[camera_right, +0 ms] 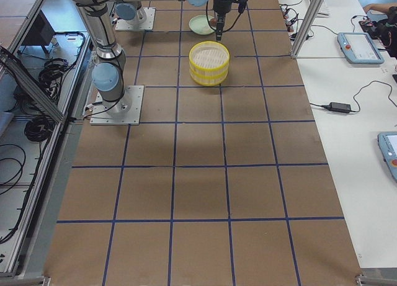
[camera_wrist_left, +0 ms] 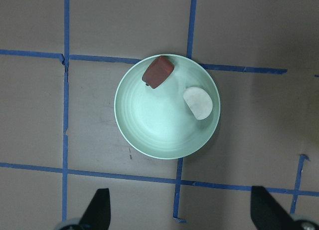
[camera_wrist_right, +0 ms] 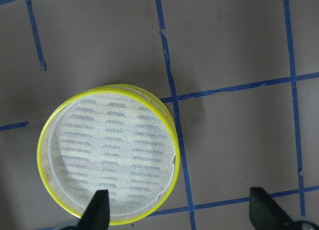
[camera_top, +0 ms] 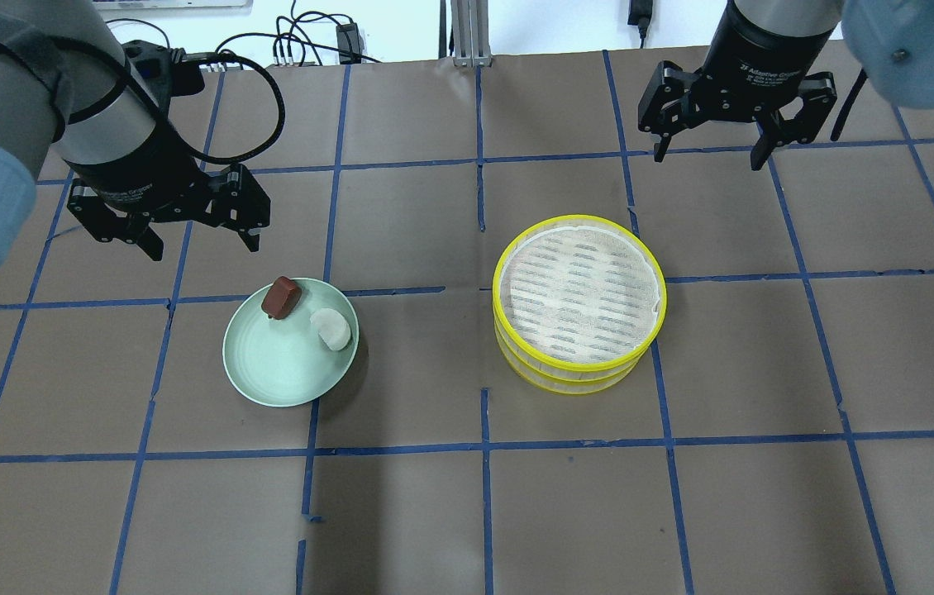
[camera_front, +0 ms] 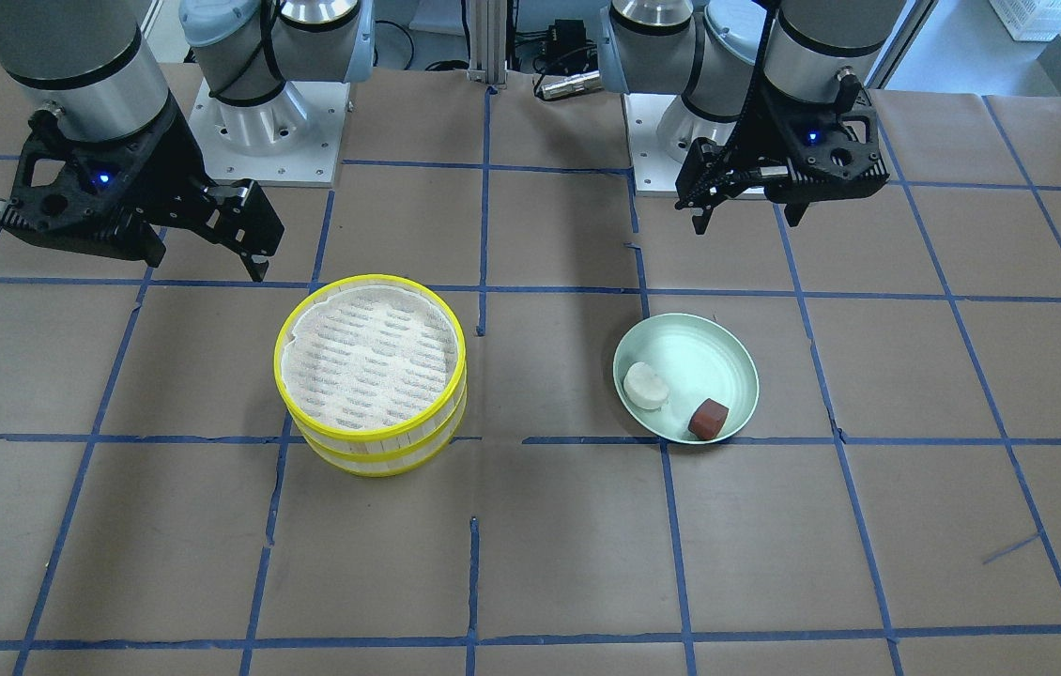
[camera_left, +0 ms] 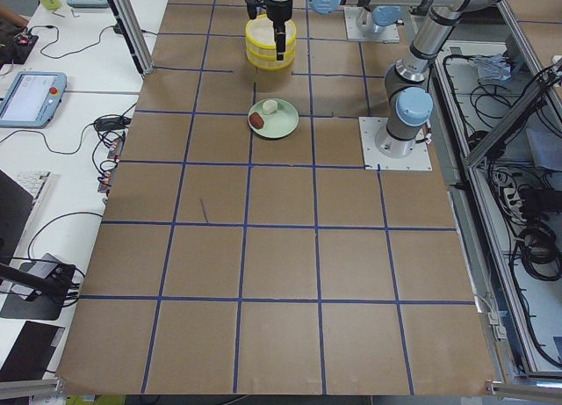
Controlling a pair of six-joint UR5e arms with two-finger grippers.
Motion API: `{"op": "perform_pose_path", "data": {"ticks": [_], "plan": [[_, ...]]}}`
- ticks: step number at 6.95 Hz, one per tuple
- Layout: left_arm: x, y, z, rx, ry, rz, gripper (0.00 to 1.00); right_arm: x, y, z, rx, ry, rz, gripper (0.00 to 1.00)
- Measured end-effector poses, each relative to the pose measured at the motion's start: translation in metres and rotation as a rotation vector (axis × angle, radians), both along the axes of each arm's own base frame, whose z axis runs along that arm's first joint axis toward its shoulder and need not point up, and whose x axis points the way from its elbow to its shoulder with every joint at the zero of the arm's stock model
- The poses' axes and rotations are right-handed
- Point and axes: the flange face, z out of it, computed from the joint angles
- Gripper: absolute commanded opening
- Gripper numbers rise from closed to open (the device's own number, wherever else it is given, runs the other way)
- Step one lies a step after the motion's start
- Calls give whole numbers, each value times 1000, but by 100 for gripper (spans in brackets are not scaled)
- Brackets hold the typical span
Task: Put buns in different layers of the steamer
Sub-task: 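Move left gripper over the green bowl while right gripper reaches the steamer rim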
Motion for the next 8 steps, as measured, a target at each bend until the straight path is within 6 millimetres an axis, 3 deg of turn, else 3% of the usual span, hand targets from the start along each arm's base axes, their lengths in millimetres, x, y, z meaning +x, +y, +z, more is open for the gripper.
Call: {"op": "perform_pose_path", "data": {"ticks": [3,4,5,6,8], "plan": [[1,1,4,-9,-6,-12,100,0,0,-1,6,1,2,100],[7,2,5,-8,-10,-28,99,-1,0,-6,22,3,7,91],[17,-1,-3,8,-7,-31,99,-1,-1,-14,41,8,22,91],[28,-6,-23,34,-2,-29,99,-2,0,-26,61,7,42,89],[36,-26,-86,58,2,-18,99,-3,-5,-89,83,-1,50,85]]}}
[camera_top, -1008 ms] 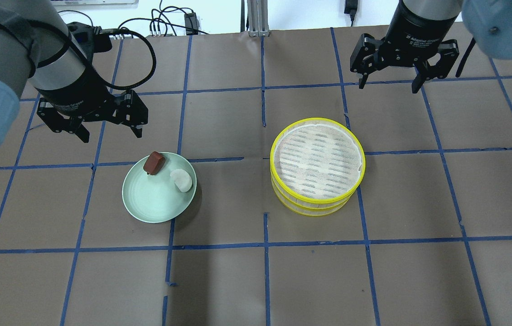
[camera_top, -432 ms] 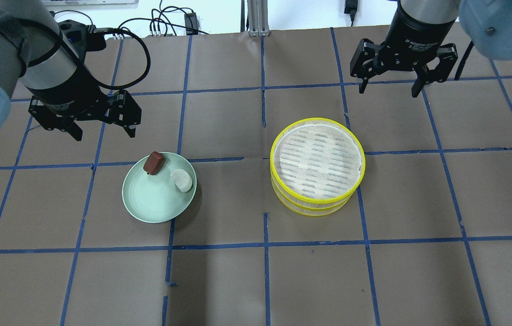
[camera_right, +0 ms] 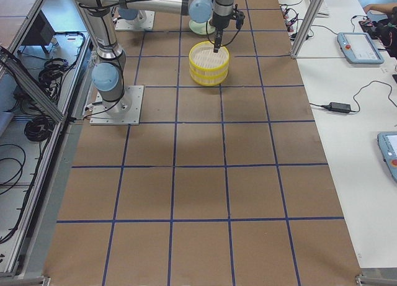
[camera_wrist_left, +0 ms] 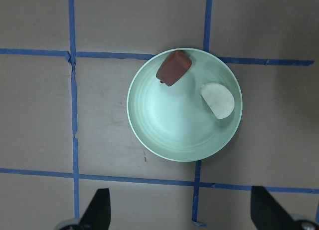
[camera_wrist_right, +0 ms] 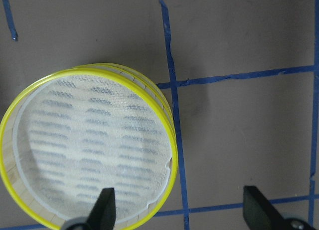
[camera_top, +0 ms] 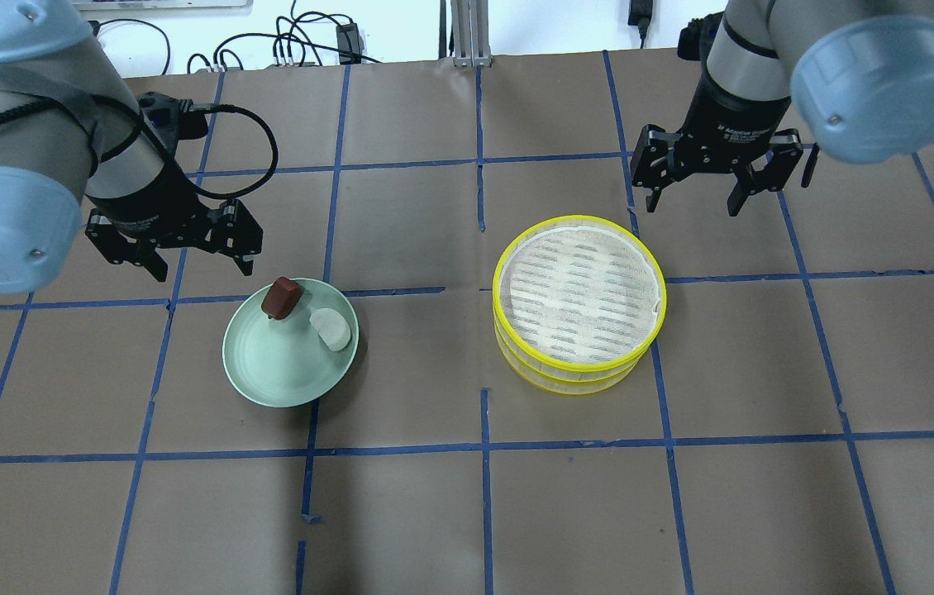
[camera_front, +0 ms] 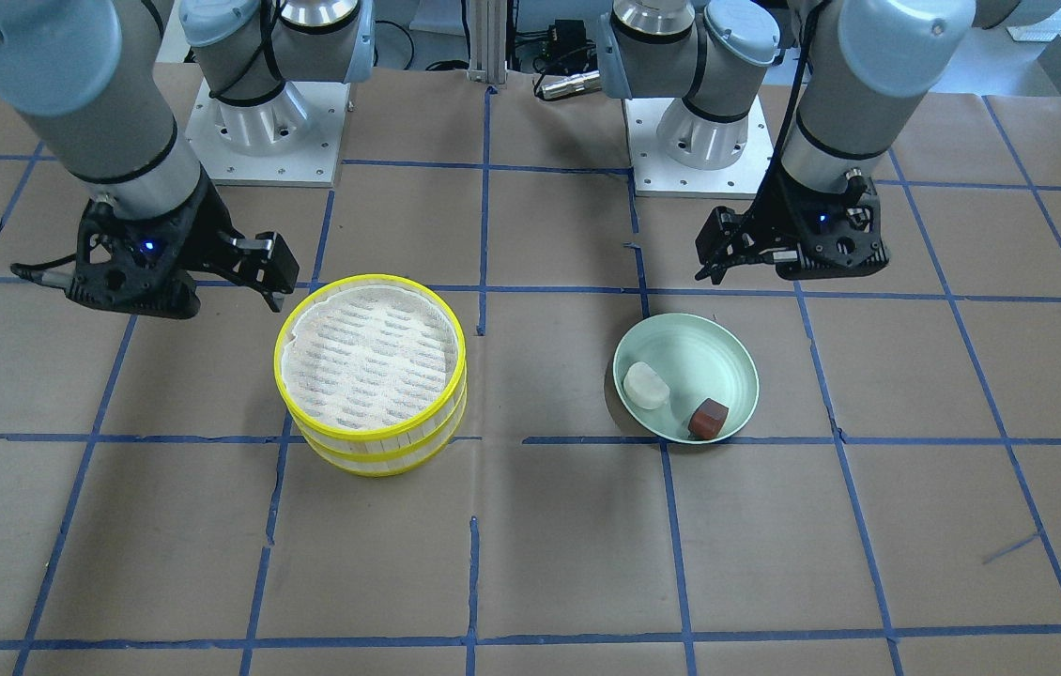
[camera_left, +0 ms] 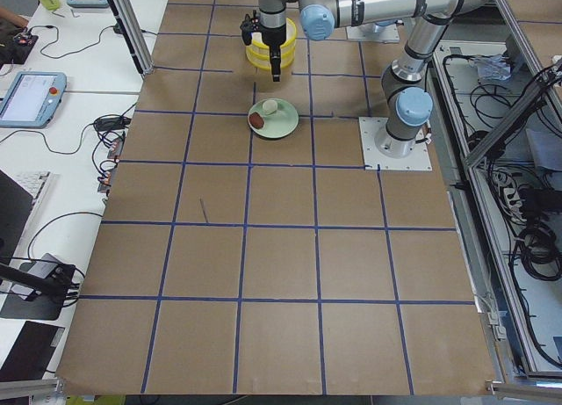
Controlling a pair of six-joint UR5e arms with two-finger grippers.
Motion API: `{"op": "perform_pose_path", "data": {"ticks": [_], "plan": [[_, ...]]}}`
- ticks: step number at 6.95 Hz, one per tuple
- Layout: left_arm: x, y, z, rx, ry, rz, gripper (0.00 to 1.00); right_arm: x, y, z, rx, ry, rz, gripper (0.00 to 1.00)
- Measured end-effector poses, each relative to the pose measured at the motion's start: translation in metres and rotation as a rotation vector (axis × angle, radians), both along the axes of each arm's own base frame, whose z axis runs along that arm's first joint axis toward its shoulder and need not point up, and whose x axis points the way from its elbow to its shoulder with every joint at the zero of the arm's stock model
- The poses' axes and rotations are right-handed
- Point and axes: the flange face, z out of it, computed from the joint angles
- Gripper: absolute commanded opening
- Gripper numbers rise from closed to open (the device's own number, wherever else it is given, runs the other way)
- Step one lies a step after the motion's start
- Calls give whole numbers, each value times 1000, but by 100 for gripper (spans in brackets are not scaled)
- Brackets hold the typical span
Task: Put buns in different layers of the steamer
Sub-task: 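Move left gripper over the green bowl while right gripper reaches the steamer rim, then grasp the white bun with left gripper while right gripper lifts the top tier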
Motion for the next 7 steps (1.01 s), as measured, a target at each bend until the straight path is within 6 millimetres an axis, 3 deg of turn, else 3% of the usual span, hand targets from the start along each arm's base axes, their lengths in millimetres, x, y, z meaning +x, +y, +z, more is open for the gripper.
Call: {"op": "perform_pose_path", "data": {"ticks": [1,2,3,4,6,7], "plan": [[-2,-9,-28,14,11,25,99,-1,-1,-37,5,-1,-3,79],[-7,-17,-48,28,35,50,99,-2,-2,-68,5,-2,-5,64],[-10,-27,-67,32,56,61,99,-2,-5,-94,11,-2,-7,57],[-12,-36,-83,32,64,68,98,-2,-8,-109,18,-2,-8,52],[-27,-35,-119,76,108,120,99,-2,-9,-121,31,-3,-9,14],[-33,-32,-141,98,126,140,98,-2,-8,-124,36,-3,-9,6]]}}
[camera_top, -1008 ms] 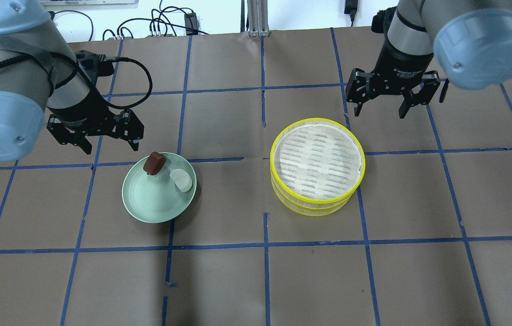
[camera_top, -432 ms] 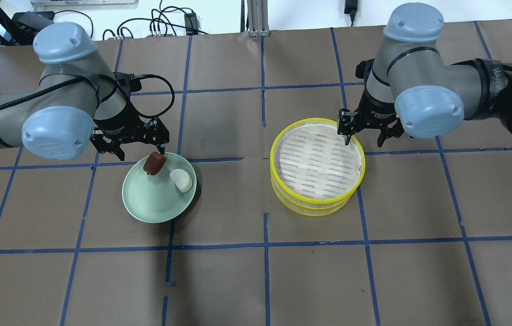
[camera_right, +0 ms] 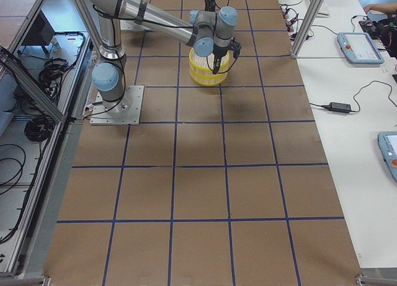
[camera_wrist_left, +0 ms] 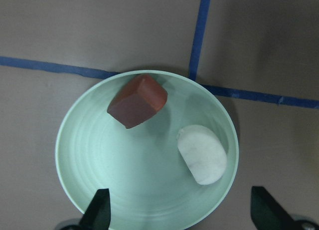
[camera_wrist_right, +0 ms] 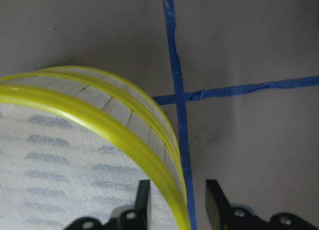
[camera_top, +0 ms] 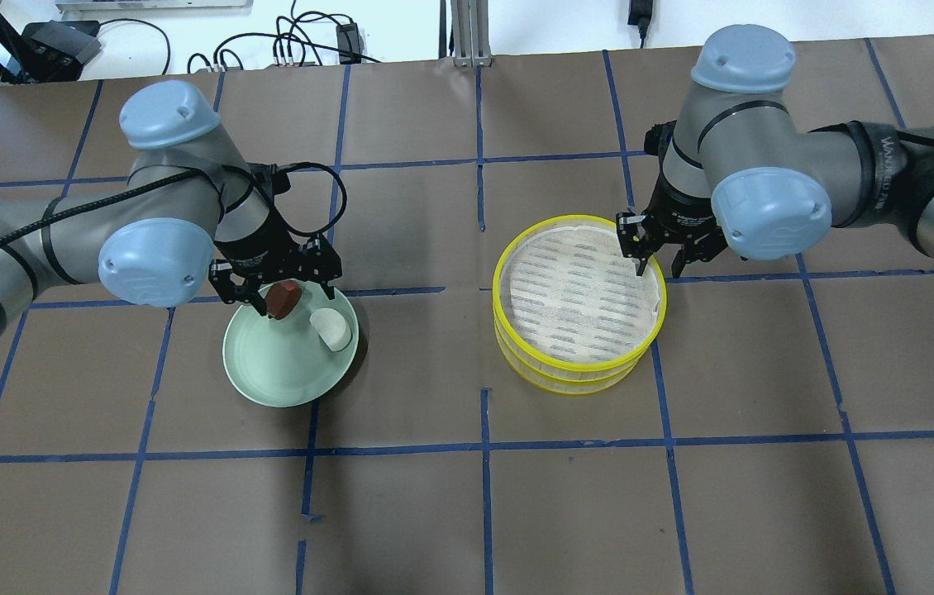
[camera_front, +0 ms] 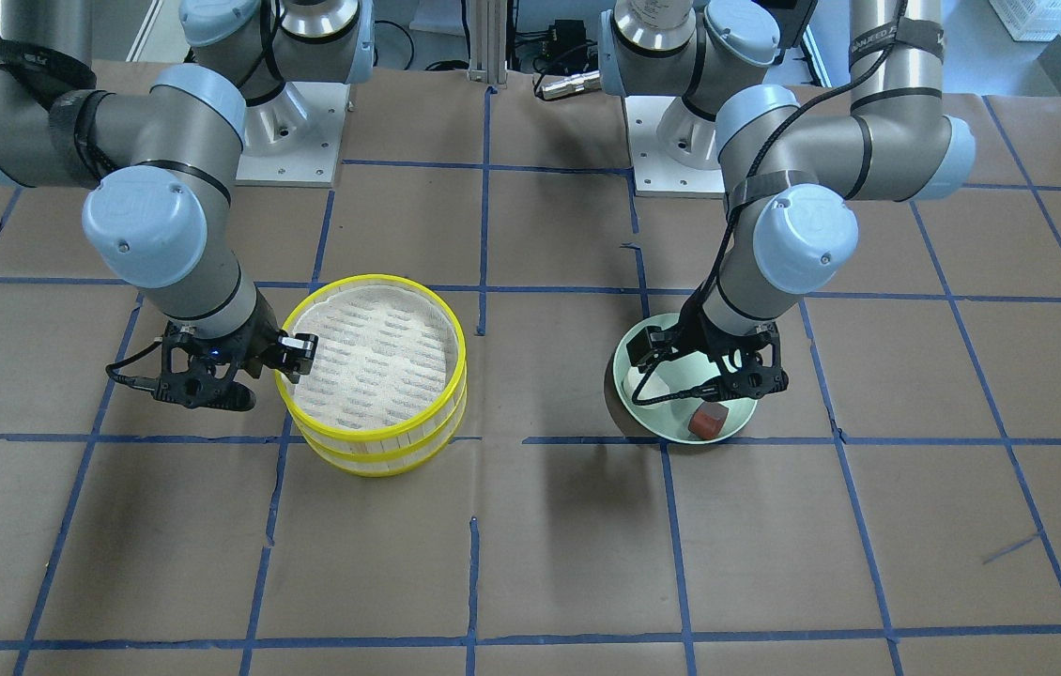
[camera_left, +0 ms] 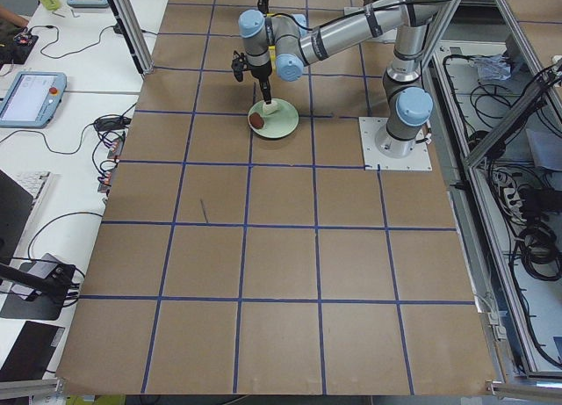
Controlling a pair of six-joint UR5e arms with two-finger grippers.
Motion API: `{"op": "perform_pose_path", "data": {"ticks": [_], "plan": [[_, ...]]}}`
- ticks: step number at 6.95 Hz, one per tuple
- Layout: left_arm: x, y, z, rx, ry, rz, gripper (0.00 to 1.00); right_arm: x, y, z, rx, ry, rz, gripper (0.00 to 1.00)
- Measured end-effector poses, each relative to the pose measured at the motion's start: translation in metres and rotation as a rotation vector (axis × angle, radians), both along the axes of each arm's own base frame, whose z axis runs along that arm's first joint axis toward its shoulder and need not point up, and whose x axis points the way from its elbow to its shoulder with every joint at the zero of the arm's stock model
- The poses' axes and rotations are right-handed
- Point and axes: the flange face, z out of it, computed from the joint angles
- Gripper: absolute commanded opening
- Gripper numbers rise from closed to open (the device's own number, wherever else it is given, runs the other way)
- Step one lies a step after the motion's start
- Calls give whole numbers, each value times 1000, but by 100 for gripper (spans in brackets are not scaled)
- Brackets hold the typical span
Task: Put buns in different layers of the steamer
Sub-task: 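Grasp the white bun with left gripper while right gripper lifts the top tier, then carry the white bun into the lower steamer tier with the left gripper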
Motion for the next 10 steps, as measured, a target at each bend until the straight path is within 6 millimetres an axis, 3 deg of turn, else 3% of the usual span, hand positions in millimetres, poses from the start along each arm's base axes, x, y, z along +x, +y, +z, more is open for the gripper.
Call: {"op": "perform_pose_path", "data": {"ticks": [2,3,4,5,6,7,10], "plan": [[-6,-1,-29,20,33,18,98,2,3,-1,13,-1,10,5],[-7,-4,-42,29,41,21,90,5,6,1,14,-3,17,4],[-8,-6,-51,37,45,22,60,7,8,7,10,-10,21,5],[-8,-6,-55,41,46,20,40,5,13,22,7,-17,23,5],[-8,-6,-57,44,47,20,14,-5,16,49,4,-16,23,4],[-10,-6,-57,44,51,24,2,-26,17,79,7,2,22,4],[-21,-11,-47,7,84,34,2,-149,11,160,15,83,36,5]]}}
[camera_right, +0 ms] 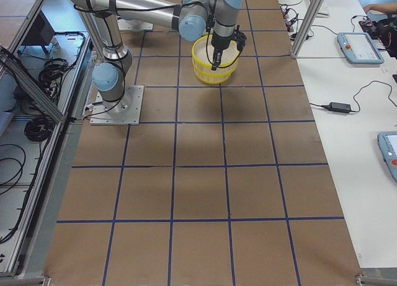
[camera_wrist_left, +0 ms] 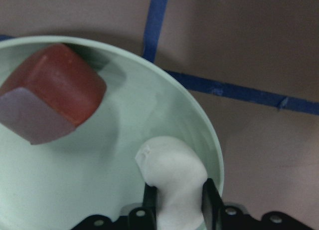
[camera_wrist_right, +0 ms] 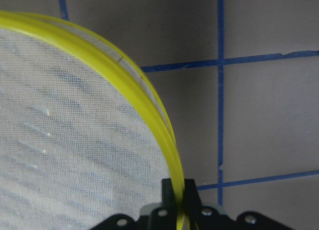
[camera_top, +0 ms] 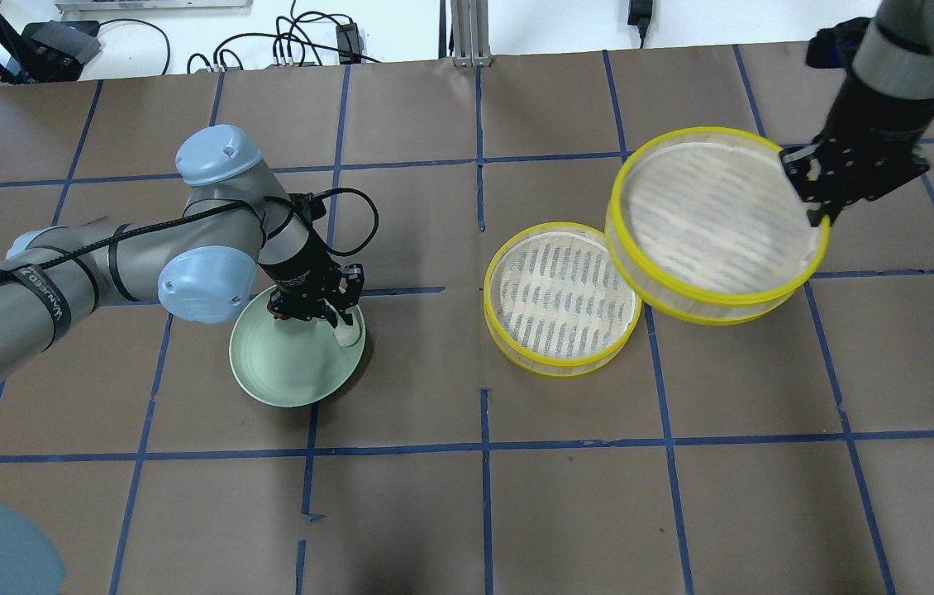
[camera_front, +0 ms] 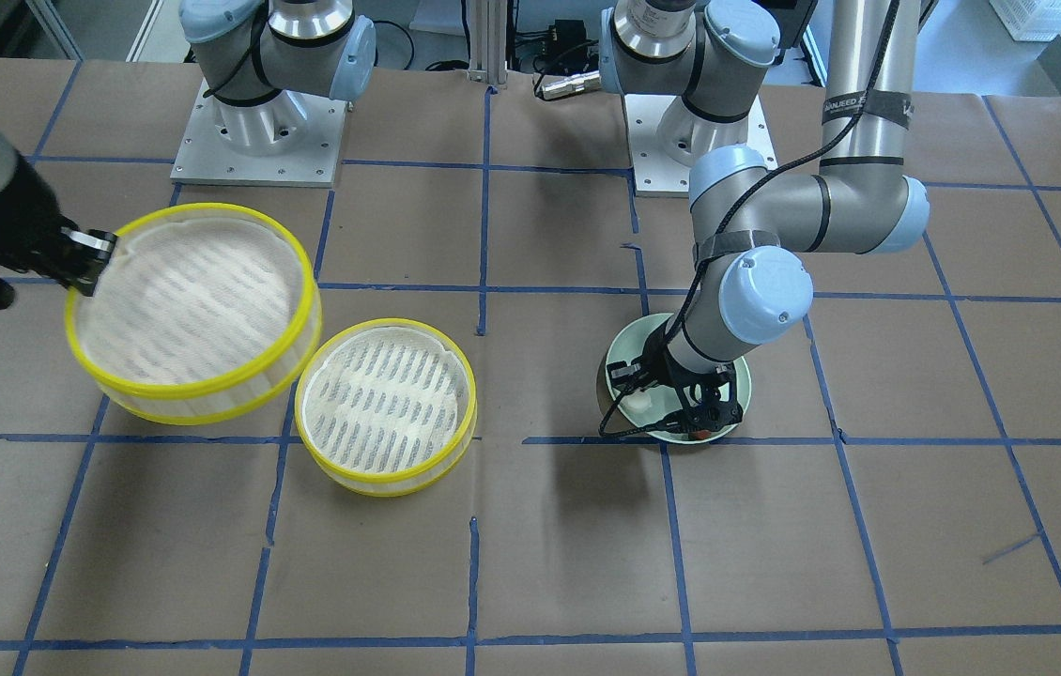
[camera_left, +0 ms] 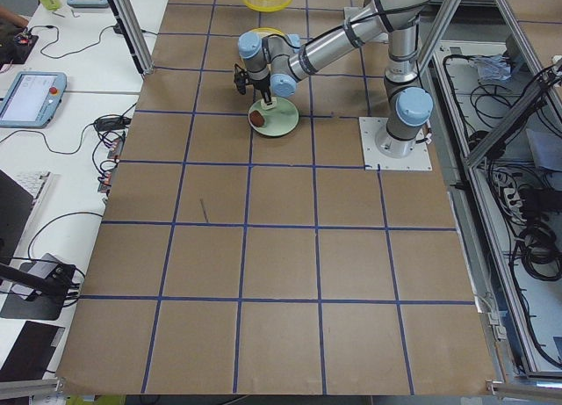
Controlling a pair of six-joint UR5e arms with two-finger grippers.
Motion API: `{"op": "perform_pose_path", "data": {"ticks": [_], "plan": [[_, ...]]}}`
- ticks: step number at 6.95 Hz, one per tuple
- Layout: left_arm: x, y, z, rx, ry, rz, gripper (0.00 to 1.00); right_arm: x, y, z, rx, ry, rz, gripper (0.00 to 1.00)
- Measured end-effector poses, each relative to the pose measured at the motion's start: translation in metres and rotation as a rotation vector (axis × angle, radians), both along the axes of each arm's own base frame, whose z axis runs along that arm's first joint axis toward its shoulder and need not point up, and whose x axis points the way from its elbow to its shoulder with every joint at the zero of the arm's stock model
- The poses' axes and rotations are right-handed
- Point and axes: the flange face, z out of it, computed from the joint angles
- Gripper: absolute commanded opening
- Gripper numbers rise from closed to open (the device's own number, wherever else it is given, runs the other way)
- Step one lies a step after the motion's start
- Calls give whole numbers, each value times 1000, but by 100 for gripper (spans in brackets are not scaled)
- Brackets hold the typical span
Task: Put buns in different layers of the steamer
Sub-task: 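Carry the white bun into the lower steamer tier with the left gripper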
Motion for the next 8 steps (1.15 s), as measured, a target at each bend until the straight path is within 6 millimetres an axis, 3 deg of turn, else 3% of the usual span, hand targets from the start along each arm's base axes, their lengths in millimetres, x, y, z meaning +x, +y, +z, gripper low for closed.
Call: {"op": "perform_pose_path", "data": {"ticks": [1,3,4,5,7,8], "plan": [[-3,-5,17,-44,0,-4,2,-30,-4,15,-2,4,3,4],[-25,-13,71,-91,-1,19,2,-49,-4,23,15,-10,-1,1],[-56,-12,96,-110,7,37,2,-48,-2,23,22,-27,-15,0],[-100,-4,116,-126,30,61,2,-48,0,23,24,-36,-22,0],[-181,17,127,-141,121,144,3,-47,1,20,28,-43,-27,0],[-216,23,114,-150,159,177,25,-46,3,19,29,-44,-27,0]]}}
